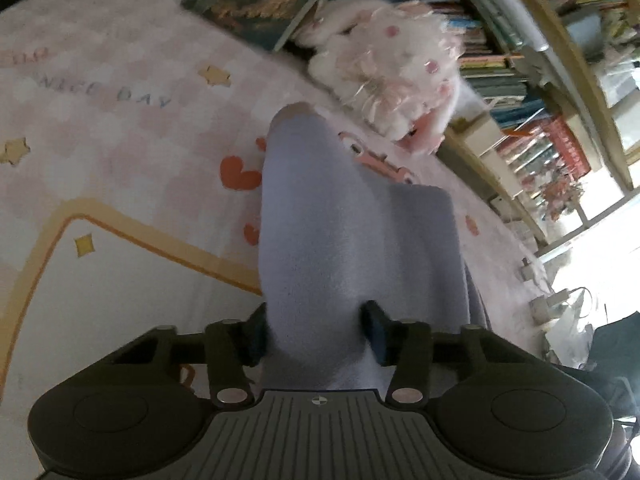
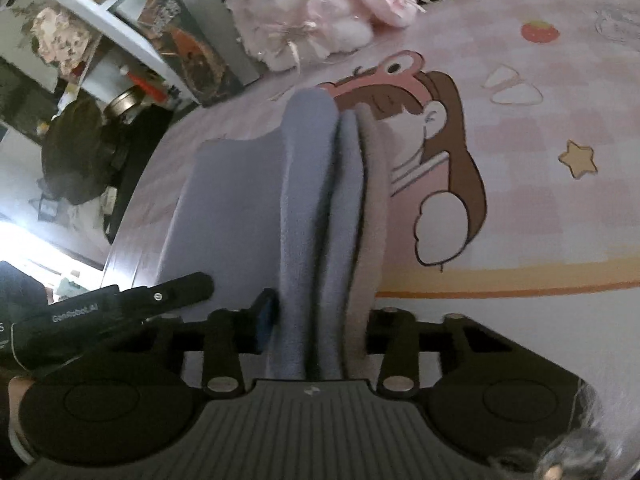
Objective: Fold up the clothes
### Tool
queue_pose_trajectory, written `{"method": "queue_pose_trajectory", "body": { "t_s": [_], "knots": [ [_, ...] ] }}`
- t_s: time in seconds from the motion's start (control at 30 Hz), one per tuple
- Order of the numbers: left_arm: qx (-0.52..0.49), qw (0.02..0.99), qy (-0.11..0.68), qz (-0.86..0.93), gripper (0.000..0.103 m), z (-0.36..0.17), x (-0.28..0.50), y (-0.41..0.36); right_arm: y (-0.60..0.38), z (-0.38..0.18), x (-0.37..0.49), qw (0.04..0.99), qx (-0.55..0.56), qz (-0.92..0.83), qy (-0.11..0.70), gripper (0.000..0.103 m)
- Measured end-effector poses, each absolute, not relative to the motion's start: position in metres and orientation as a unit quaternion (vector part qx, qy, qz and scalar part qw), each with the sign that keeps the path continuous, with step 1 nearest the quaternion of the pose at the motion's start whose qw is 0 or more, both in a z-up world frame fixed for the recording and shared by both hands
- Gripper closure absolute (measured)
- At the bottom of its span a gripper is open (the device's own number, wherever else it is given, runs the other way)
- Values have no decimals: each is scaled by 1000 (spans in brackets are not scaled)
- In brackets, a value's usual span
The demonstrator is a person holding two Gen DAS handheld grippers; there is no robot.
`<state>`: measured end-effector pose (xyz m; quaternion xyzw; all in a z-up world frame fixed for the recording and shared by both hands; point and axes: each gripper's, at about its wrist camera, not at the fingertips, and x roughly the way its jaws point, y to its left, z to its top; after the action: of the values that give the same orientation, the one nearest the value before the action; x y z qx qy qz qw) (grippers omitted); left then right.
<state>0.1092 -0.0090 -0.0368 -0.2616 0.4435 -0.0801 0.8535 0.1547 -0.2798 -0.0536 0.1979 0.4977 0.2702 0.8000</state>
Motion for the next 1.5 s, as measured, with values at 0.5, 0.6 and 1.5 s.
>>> {"method": "queue_pose_trajectory", "body": {
  "t_s": [0.5,0.6,1.5],
  "knots": [
    [-235,892,367,-119,61,27,83,-33,-308,19,108,843,214,299,392,78],
    [-236,893,361,-126,61,31,81,-36,-315,23,106,845,220,299,385,78],
    [-219,888,370,-165,61,40,85,-57,-348,27,84,849,261,273,369,78]
  ]
}}
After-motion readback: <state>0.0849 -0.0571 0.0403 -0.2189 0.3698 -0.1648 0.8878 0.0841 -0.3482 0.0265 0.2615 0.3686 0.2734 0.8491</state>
